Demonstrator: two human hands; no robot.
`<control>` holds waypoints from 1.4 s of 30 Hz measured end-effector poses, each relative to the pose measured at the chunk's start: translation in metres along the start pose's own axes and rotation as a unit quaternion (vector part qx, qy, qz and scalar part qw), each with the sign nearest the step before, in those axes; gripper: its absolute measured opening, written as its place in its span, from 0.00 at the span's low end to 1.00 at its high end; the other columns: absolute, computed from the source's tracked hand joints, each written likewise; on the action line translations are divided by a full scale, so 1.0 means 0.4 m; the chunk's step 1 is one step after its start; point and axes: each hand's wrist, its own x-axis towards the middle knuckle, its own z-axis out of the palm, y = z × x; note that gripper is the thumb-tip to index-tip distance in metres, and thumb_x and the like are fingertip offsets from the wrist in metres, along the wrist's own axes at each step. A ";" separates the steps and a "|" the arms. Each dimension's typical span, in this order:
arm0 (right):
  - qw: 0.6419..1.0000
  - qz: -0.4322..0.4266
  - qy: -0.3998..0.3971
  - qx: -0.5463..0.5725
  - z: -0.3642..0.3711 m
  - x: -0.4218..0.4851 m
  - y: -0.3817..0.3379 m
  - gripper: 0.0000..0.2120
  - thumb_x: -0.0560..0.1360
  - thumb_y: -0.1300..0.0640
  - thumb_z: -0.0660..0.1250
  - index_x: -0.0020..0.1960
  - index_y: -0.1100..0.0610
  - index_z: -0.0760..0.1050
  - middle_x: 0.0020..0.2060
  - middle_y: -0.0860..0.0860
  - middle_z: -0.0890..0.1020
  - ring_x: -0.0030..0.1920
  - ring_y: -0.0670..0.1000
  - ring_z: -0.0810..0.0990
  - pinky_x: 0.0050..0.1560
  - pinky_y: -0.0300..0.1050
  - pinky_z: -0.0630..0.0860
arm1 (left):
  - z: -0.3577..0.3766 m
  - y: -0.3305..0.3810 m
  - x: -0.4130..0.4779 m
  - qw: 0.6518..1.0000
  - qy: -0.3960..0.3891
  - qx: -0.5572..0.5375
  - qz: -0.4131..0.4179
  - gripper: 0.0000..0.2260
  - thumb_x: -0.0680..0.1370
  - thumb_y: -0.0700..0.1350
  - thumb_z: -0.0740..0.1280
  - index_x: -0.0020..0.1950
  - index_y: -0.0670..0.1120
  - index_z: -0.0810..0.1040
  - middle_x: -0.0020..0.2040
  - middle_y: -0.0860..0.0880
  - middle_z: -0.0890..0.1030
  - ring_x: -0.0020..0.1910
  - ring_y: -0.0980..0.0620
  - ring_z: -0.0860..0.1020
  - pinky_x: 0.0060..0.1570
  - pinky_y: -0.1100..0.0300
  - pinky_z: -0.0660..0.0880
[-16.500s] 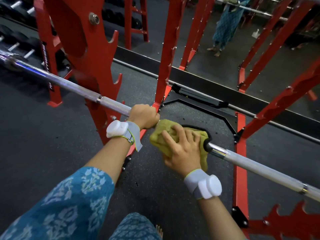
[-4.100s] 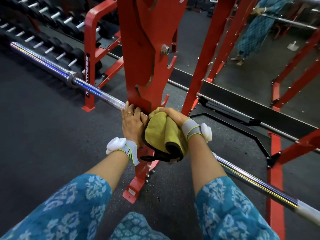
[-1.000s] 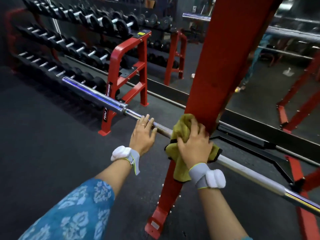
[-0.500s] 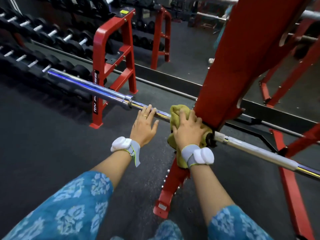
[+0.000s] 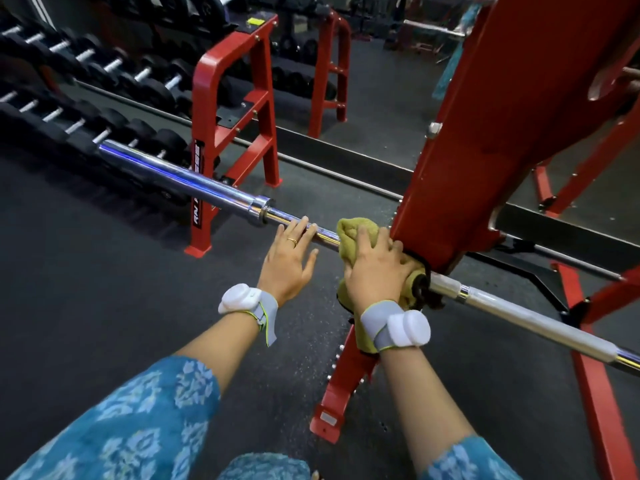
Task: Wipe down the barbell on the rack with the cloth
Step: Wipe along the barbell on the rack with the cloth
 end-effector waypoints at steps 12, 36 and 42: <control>0.999 0.007 -0.020 0.025 -0.008 0.030 -0.009 0.26 0.71 0.46 0.65 0.66 0.49 0.63 0.60 0.54 0.66 0.60 0.59 0.67 0.55 0.58 0.67 | -0.021 -0.069 0.058 0.996 0.074 0.044 0.029 0.17 0.77 0.49 0.58 0.56 0.40 0.79 0.56 0.42 0.79 0.57 0.43 0.75 0.67 0.44 0.60; 0.989 0.142 0.021 0.032 -0.007 0.011 -0.042 0.24 0.65 0.51 0.70 0.61 0.47 0.73 0.57 0.53 0.71 0.57 0.59 0.70 0.52 0.56 0.67 | -0.058 -0.263 0.175 0.998 0.058 0.032 0.018 0.18 0.77 0.50 0.55 0.45 0.41 0.80 0.39 0.43 0.81 0.43 0.41 0.79 0.62 0.51 0.58; 0.994 0.105 0.014 0.034 0.002 0.034 -0.103 0.23 0.67 0.51 0.69 0.61 0.49 0.71 0.61 0.53 0.70 0.58 0.59 0.68 0.52 0.55 0.66 | -0.048 -0.260 0.169 0.996 0.085 0.030 0.012 0.15 0.77 0.49 0.56 0.42 0.42 0.79 0.36 0.44 0.80 0.40 0.42 0.78 0.59 0.51 0.61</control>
